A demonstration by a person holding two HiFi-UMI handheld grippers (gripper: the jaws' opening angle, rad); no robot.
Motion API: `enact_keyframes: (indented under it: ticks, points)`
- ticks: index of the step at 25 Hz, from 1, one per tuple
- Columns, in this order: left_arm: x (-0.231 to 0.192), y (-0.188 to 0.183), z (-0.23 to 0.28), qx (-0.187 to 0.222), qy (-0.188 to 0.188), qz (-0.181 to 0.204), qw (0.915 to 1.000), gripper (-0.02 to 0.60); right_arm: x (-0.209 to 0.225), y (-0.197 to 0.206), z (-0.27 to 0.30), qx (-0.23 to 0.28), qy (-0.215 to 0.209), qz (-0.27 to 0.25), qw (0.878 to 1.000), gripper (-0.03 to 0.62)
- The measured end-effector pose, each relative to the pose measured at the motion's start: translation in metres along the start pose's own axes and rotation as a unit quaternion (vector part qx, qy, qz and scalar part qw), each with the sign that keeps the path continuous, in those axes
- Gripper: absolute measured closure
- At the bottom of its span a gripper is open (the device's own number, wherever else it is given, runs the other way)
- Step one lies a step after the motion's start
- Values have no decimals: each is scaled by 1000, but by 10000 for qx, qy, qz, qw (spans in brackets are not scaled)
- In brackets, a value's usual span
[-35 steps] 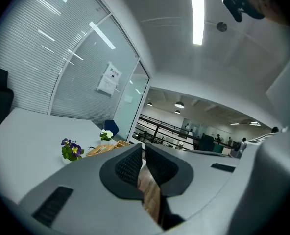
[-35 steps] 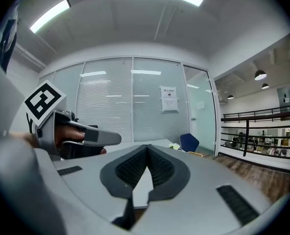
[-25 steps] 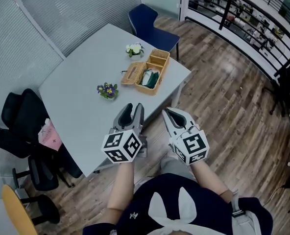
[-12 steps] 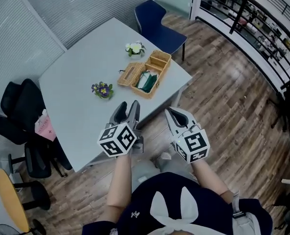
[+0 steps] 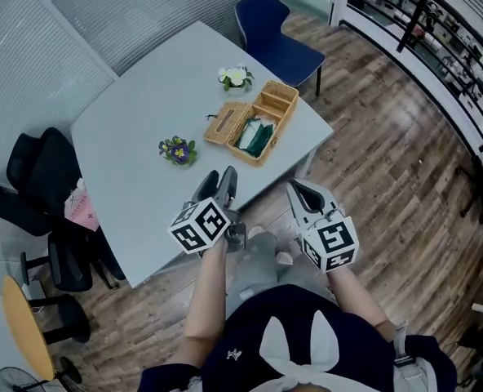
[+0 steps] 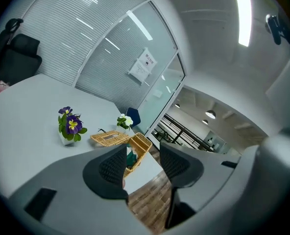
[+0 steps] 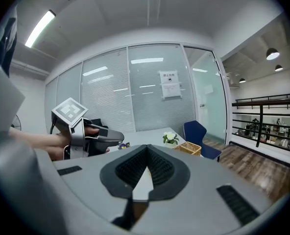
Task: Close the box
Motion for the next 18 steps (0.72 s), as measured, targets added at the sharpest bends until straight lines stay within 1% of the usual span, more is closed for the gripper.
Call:
enact_keyframes:
  ticks: [10,14,18]
  points:
    - [-43,-21,47,-174,-168,-479,9986,387,10,-16,53,-208,-73,-95,9997,589]
    - [-63,-23,70,-442,-410,-685,9958,403,16,-20,72,-293,-45,-104,9995,589]
    - [-82,-25,91,-661,-388,-967,9924,403,20,-20,90,-368,-4,-58,9993,589]
Point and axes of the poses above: the fingertips, and each gripper's own axes: z forward along the fingers, x to its right, y out of its underside, the point moved 10 cm from there along -z, backward along the fingers, and after that the axes turned 3 degrees about -x, right-handed, at the moved point
